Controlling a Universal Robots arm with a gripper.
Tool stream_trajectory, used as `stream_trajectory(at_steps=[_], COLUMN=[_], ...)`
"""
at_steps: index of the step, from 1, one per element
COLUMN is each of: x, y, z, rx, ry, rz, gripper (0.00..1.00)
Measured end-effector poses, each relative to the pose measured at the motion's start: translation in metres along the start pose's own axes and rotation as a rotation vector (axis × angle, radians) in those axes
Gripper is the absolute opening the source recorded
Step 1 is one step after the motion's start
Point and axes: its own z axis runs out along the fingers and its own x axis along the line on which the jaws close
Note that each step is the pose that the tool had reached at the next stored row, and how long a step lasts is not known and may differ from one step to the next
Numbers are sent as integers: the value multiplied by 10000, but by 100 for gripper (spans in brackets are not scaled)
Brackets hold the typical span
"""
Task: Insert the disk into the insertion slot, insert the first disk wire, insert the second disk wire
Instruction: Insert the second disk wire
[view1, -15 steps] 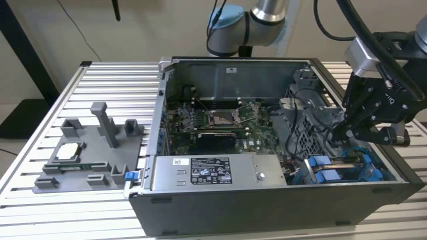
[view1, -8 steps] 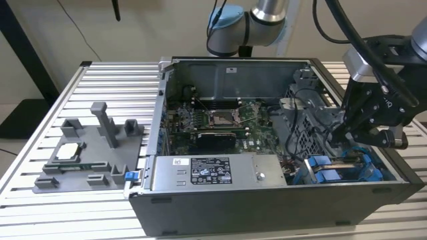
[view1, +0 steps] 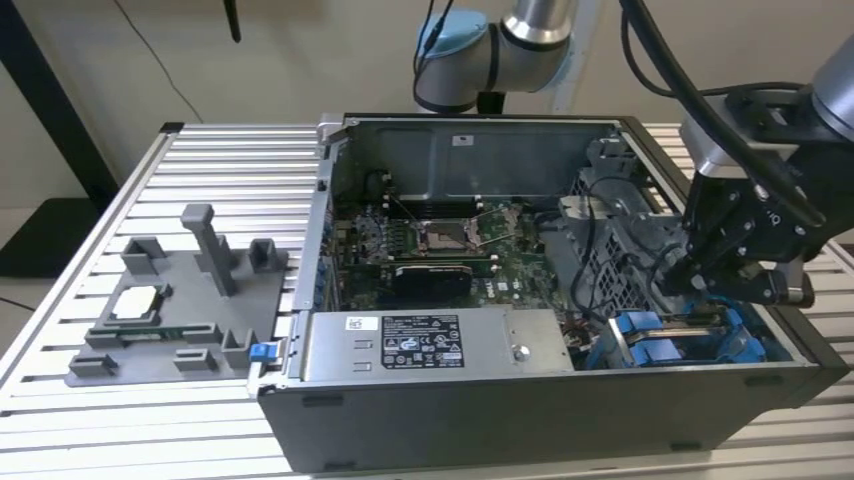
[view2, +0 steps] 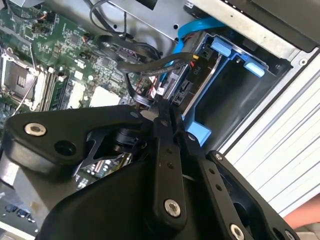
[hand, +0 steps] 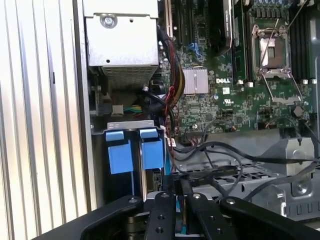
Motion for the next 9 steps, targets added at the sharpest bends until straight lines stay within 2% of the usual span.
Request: stream_trajectory(at_steps=[7,9], x=[12,12], y=[-4,-4], z=[66,67], rx=[85,86], ry=[283,289], rz=[2,2], gripper=[0,0])
